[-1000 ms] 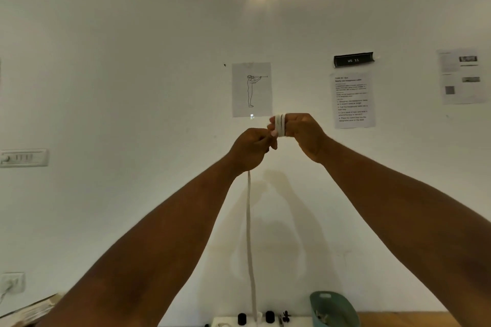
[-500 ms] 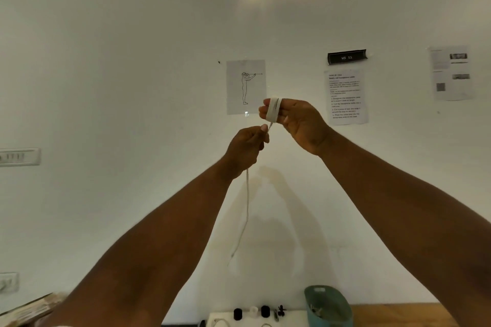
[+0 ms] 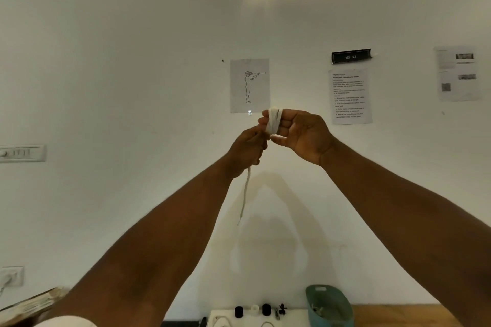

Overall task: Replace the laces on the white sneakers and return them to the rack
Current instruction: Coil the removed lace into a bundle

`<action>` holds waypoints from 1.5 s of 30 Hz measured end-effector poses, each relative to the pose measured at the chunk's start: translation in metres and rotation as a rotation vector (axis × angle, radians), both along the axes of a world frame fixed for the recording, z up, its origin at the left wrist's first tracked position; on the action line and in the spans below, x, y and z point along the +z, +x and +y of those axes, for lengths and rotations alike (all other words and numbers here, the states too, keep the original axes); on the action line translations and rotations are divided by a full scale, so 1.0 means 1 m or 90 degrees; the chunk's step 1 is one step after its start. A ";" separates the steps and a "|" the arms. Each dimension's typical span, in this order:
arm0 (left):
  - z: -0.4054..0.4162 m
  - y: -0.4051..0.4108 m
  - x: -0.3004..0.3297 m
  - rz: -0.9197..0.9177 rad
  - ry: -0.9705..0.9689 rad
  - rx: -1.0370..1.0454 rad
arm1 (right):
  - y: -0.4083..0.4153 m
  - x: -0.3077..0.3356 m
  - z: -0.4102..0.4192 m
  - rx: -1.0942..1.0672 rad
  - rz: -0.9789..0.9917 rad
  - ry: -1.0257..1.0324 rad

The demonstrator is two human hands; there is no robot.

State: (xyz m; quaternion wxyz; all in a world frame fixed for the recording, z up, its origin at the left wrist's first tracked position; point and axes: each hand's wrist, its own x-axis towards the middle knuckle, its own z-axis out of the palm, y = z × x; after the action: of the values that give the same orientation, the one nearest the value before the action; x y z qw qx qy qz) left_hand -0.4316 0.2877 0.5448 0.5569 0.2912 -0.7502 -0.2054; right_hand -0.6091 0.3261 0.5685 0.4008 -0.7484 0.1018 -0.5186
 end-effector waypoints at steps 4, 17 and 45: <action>-0.003 -0.004 -0.001 -0.098 -0.080 0.049 | -0.004 0.004 -0.018 -0.134 -0.007 -0.006; 0.011 -0.003 0.038 -0.057 -0.037 0.010 | -0.012 0.002 -0.010 -0.051 0.058 -0.114; -0.009 0.008 -0.027 0.082 0.145 -0.101 | 0.005 -0.043 -0.038 -0.223 0.204 0.030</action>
State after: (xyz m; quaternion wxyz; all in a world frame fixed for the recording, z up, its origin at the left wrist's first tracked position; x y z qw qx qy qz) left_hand -0.4233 0.2785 0.5173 0.5493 0.2787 -0.7054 -0.3508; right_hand -0.6037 0.2883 0.5251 0.3009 -0.7826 0.3043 -0.4521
